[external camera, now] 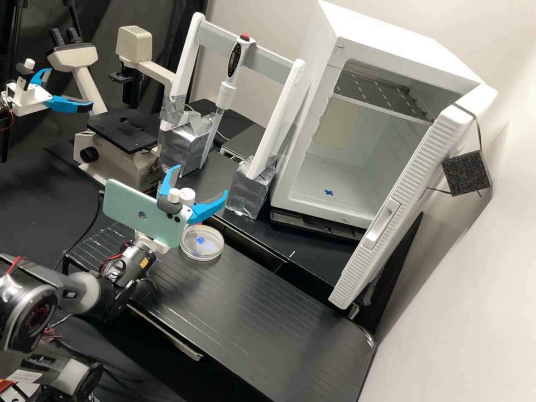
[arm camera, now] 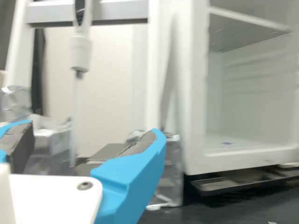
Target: Close the bottle
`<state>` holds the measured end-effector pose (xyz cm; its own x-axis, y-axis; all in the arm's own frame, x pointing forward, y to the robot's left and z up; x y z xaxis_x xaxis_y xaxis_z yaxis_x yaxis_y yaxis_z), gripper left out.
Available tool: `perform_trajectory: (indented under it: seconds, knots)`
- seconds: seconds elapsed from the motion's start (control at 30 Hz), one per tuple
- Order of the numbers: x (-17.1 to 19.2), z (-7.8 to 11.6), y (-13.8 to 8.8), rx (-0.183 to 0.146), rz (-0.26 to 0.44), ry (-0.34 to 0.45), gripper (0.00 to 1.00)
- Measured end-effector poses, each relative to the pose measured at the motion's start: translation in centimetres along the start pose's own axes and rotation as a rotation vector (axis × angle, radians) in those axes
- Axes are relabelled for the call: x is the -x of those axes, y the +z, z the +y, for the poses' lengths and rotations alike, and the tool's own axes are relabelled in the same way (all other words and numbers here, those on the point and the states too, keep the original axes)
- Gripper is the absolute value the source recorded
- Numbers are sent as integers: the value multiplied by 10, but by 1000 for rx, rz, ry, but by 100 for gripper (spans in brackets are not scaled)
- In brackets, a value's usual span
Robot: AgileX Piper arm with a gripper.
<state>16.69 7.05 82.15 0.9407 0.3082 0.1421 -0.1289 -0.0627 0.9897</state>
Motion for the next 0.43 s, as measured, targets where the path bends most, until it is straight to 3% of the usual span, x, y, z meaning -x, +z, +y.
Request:
perform_trajectory:
  seconds: [0.1,0.3,0.43]
  knots:
    - [4,-1,2,9,-17,-5,100]
    - [6,0,4,-30,-23,1,100]
    - [6,-1,4,-32,-20,-2,100]
